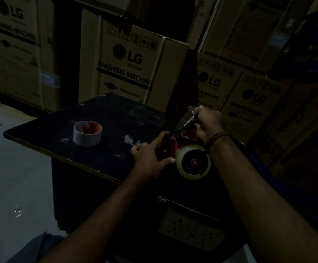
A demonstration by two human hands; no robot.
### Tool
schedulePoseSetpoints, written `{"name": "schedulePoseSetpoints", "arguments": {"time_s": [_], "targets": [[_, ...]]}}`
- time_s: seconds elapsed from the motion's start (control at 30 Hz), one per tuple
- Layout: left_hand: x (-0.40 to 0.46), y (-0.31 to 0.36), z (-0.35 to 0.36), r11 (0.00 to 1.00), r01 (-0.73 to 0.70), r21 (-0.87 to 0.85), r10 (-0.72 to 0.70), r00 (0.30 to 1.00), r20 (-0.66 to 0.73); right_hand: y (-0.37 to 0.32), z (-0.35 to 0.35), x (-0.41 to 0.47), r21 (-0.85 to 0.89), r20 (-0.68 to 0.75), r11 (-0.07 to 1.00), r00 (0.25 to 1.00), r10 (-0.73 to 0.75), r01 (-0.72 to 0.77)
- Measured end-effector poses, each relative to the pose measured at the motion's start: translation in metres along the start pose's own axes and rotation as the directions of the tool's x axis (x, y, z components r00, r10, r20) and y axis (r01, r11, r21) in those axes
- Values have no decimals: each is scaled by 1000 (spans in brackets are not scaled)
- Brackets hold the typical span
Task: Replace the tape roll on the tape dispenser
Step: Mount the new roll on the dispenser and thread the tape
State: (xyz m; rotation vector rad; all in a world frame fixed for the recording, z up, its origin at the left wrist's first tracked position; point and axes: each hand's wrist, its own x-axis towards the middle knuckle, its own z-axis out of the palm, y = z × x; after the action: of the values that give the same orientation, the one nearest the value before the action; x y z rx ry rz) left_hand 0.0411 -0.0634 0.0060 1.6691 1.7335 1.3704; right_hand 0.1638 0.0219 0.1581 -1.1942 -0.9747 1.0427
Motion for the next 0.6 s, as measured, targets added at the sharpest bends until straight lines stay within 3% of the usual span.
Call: {"name": "schedulePoseSetpoints", "arguments": {"time_s": [0.13,0.4,0.6], "targets": [[-9,8,-2,999,24,-40,-24,1000,2,3,-12,0,-16,21,999,999,33,-33],[-7,7,-1,998,-19,59,20,1000,-12,5,-35,1,11,47,990,989,138,-139],[-6,14,-1,994,15,109,-15,1000,-5,13,-54,-7,-112,-1,980,986,166,-165]]}}
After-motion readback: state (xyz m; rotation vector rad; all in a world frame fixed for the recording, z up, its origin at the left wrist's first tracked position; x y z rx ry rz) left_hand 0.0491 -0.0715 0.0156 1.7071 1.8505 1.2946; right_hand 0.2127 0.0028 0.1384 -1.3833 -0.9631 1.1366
